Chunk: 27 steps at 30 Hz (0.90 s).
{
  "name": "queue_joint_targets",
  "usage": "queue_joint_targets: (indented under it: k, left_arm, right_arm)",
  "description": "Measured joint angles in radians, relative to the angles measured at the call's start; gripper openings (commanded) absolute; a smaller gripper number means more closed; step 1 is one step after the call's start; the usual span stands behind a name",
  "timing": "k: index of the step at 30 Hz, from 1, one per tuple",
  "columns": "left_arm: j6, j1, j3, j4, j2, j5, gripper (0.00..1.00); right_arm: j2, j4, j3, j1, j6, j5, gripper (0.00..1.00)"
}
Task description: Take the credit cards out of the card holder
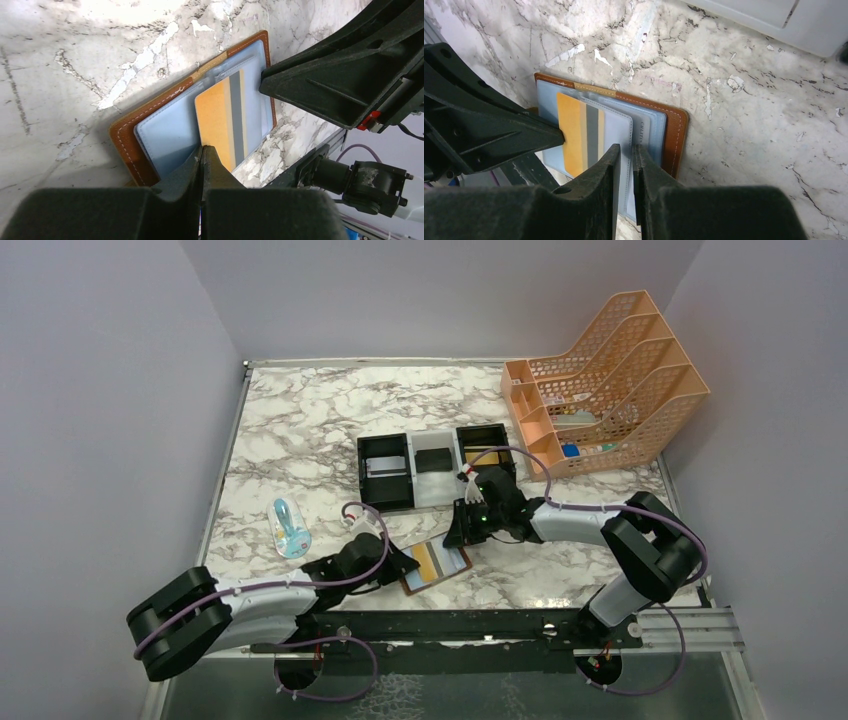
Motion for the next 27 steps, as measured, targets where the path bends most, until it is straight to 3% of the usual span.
queue_joint_targets:
  k: [11,17,23,27]
  left_arm:
    - [0.029,0.000,0.035,-0.069,-0.013,-0.020,0.00]
    - [0.034,0.000,0.037,-0.069,0.003,-0.020,0.01]
    - [0.053,0.001,0.051,-0.076,0.005,-0.020,0.25]
    - [0.055,0.001,0.051,-0.060,0.018,-0.016,0.30]
  right_arm:
    - [-0.075,-0.106,0.021,0.000,-0.057,-0.010,0.20]
    - [-0.043,-0.053,0.044,0.019,-0.047,-0.140,0.20]
    - [0.067,-0.047,0.062,0.047,-0.025,-0.146,0.20]
    - [0.066,-0.028,0.049,0.047,0.000,-0.134,0.20]
